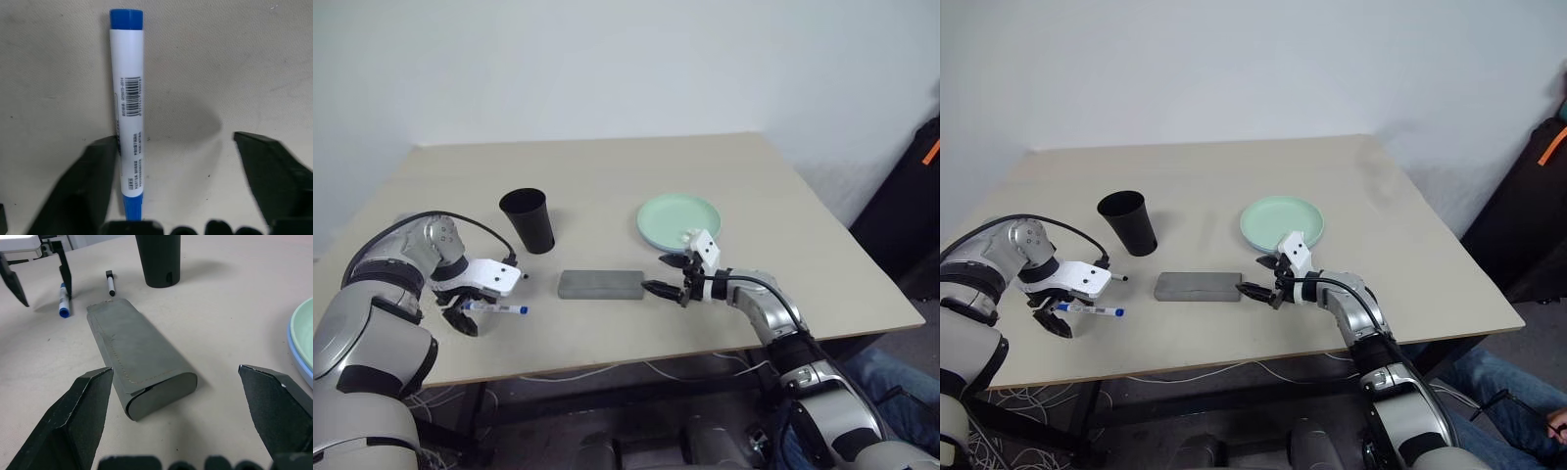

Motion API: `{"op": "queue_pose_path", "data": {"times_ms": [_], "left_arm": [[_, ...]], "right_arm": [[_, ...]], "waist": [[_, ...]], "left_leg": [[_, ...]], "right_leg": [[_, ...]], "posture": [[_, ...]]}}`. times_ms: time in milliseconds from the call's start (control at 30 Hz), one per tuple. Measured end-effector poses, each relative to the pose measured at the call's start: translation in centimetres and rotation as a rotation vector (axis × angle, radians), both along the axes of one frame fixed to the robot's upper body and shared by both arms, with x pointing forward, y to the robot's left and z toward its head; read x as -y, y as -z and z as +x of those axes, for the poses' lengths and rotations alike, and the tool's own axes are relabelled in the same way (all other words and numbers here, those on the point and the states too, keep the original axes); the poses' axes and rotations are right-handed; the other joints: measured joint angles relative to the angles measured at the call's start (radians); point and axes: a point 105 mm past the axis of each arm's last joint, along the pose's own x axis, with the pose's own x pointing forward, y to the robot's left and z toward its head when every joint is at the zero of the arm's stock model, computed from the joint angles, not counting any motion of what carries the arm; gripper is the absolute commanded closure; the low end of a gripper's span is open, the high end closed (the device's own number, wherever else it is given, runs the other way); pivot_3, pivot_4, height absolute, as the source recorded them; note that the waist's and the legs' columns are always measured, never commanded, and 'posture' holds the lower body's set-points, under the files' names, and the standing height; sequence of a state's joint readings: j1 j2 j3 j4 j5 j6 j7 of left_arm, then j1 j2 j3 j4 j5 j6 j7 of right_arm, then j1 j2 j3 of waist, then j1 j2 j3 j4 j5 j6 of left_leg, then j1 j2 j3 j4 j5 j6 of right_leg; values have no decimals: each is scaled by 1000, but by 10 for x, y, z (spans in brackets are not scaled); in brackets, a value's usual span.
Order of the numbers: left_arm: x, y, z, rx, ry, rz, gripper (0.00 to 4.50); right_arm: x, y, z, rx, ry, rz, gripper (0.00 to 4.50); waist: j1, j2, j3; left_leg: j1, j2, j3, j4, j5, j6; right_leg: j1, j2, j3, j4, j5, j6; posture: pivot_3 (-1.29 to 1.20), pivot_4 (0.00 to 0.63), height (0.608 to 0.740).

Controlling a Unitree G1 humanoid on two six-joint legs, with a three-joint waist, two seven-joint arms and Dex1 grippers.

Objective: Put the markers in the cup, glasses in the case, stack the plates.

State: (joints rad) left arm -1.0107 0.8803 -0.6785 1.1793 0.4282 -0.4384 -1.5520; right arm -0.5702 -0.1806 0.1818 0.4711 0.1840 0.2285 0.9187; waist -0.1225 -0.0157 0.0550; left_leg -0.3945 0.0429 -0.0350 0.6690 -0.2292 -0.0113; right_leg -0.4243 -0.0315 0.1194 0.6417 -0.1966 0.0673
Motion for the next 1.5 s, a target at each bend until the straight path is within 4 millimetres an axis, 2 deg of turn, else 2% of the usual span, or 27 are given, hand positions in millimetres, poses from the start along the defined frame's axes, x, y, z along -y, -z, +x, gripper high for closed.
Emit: {"op": "queue_pose_path", "data": {"times_ms": [100,133,267,567,667,733,767,867,967,1067,1133,1200,1367,1500], "left_arm": [[1,1,1,12,6,-8,2855],[1,1,1,13,6,-9,3060],[1,2,1,15,4,-13,4366],[3,3,0,24,-14,-42,4425],[25,2,4,36,-83,-210,4425],[58,-6,15,76,-88,-390,4425],[81,-14,22,95,-102,-514,4425],[130,-46,40,132,-134,-792,4425],[147,-89,57,220,-180,-985,4425],[156,-126,72,345,-225,-1139,4425],[156,-142,83,431,-271,-1205,4425],[145,-150,94,538,-350,-1243,4425],[110,-152,117,839,-496,-1178,4425],[84,-158,126,1026,-621,-1165,4425]], "right_arm": [[0,2,0,-7,2,-1,48],[0,2,0,-7,3,-1,48],[0,2,0,-7,2,-1,48],[0,2,0,-5,2,-1,48],[1,3,0,-9,4,-3,48],[2,5,-2,-15,5,-3,48],[2,6,-2,-18,3,-4,48],[0,7,-3,-19,-3,-4,48],[1,7,-3,-19,-1,-8,48],[2,8,-4,-22,0,-11,48],[4,9,-4,-24,2,-13,48],[5,10,-5,-23,3,-15,48],[8,8,-5,-15,5,-22,48],[8,7,-5,-12,4,-23,48]], "waist": [[0,0,0],[0,0,0],[-1,0,0],[0,0,0],[4,0,0],[13,-1,0],[18,-1,0],[19,-1,0],[3,-1,0],[-9,-1,0],[-12,-1,0],[-15,-1,0],[-10,-1,0],[-8,-1,0]], "left_leg": [[0,0,0,0,0,0],[0,0,0,0,0,0],[0,0,0,0,0,0],[1,0,0,0,0,0],[0,-1,0,0,0,0],[-1,-1,0,0,0,0],[-2,-1,0,1,0,0],[-1,-1,0,2,0,0],[0,0,-1,1,0,0],[1,0,-1,0,0,0],[1,0,-1,0,0,0],[1,0,-1,0,0,0],[1,0,-1,0,0,0],[0,0,-1,0,0,0]], "right_leg": [[0,0,0,0,0,0],[0,0,0,0,0,0],[0,0,0,0,0,0],[0,0,1,1,0,0],[0,0,1,0,0,0],[0,0,1,0,0,0],[0,0,1,0,0,0],[0,1,1,0,0,0],[0,2,1,0,1,1],[0,3,1,0,1,2],[0,3,2,0,1,3],[0,3,2,0,2,3],[0,3,2,0,2,3],[0,3,2,0,2,3]], "posture": [[0,0,740],[0,0,740],[0,0,740],[0,0,740],[0,0,740],[0,0,740],[0,0,740],[0,0,740],[0,0,740],[0,0,740],[0,0,740],[0,0,740],[0,0,740],[0,0,740]]}}
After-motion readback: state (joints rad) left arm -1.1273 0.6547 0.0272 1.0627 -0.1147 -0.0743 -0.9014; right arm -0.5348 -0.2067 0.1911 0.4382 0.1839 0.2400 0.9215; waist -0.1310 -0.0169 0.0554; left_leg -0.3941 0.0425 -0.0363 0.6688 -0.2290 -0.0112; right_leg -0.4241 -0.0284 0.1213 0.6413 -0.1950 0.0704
